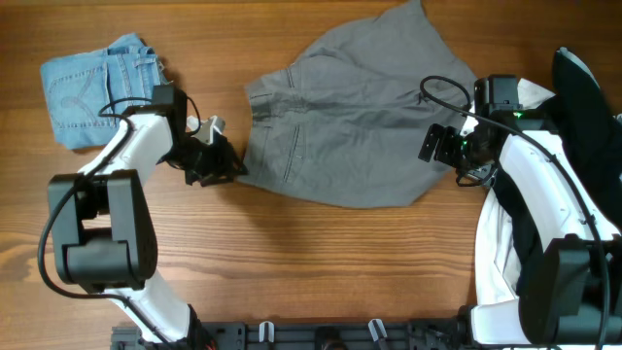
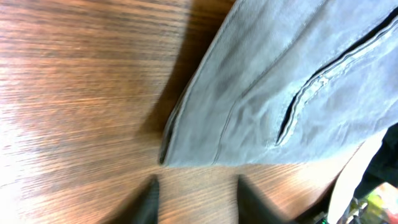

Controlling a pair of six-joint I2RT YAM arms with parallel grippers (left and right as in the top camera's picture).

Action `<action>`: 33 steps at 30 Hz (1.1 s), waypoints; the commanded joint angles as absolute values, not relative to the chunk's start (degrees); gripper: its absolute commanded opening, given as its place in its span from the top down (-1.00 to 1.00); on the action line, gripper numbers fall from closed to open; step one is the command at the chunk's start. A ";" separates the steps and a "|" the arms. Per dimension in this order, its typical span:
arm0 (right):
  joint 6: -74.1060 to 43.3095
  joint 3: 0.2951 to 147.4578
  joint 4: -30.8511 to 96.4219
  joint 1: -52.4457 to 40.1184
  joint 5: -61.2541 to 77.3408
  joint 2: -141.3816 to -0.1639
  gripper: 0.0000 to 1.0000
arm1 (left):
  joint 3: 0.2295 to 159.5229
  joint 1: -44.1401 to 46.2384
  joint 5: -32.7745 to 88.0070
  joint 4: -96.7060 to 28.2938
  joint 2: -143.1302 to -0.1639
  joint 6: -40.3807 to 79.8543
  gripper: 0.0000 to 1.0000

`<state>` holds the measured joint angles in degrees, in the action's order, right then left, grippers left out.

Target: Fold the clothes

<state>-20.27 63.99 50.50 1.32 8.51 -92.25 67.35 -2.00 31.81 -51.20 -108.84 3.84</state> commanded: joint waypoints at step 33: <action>-10.26 62.26 51.48 0.58 16.51 -90.50 -0.58 | 78.02 -22.00 18.09 -61.41 -83.88 6.44 0.92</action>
